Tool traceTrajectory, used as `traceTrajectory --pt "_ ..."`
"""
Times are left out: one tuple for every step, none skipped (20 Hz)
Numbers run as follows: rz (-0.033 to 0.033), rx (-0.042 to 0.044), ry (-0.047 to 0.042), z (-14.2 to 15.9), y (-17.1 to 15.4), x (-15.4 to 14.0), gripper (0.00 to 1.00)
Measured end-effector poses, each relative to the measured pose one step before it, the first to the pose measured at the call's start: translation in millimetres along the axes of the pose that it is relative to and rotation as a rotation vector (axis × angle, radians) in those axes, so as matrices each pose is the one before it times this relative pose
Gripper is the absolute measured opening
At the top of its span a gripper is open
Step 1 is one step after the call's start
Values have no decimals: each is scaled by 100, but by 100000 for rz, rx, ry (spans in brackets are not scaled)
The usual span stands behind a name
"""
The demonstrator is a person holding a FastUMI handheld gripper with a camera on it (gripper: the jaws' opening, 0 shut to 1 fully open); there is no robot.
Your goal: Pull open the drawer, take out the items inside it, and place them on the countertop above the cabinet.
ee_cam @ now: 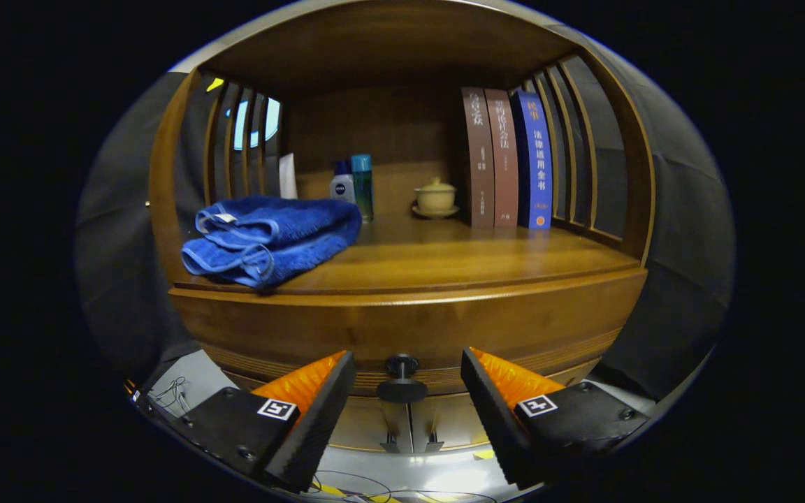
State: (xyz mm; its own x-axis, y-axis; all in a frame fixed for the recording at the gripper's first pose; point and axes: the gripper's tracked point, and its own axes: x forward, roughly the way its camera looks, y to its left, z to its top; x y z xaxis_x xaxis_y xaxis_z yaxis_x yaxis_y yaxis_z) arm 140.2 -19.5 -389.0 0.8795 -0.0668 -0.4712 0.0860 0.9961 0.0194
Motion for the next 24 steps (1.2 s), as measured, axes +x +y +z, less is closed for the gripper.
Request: traceTrajectory --pt "0 25 2017 -689 -55 491 99" --pt "45 273 1392 -698 -8 514 98" --pt "702 779 969 -449 140 416 90" --pt "2576 1131 232 -7 556 129 85" --pt "-272 -634 -1053 -210 329 246 74" --pt "-752 -1723 249 252 -331 -466 64" --pt "-1011 -1403 252 4 24 -109 53" --pt "-417 -1379 792 -293 24 378 42" --pt "-259 -963 454 -23 1 15 42" --pt "88 -358 33 -21 -16 -55 42" --pt "220 331 -152 39 39 -31 42" --pt "126 386 158 -7 -3 -10 42" --pt "-224 -5 439 -18 -5 42 42" --pt "-484 -495 431 -42 -54 -183 42" --pt "-476 -1045 446 -20 -40 -58 42" --pt "-131 -331 403 -107 -22 -287 42" --pt "110 244 344 -65 -121 -279 42" --pt "83 613 256 -191 -30 -475 42" --pt "-26 346 125 -175 -63 -493 42" --pt "65 18 226 -286 -15 -579 42" --pt "-107 -33 482 -251 -37 -594 42" --pt "-116 22 284 -289 -76 -816 42" --pt "169 363 131 -326 -56 -716 42" --pt "219 739 241 -323 26 -714 42"
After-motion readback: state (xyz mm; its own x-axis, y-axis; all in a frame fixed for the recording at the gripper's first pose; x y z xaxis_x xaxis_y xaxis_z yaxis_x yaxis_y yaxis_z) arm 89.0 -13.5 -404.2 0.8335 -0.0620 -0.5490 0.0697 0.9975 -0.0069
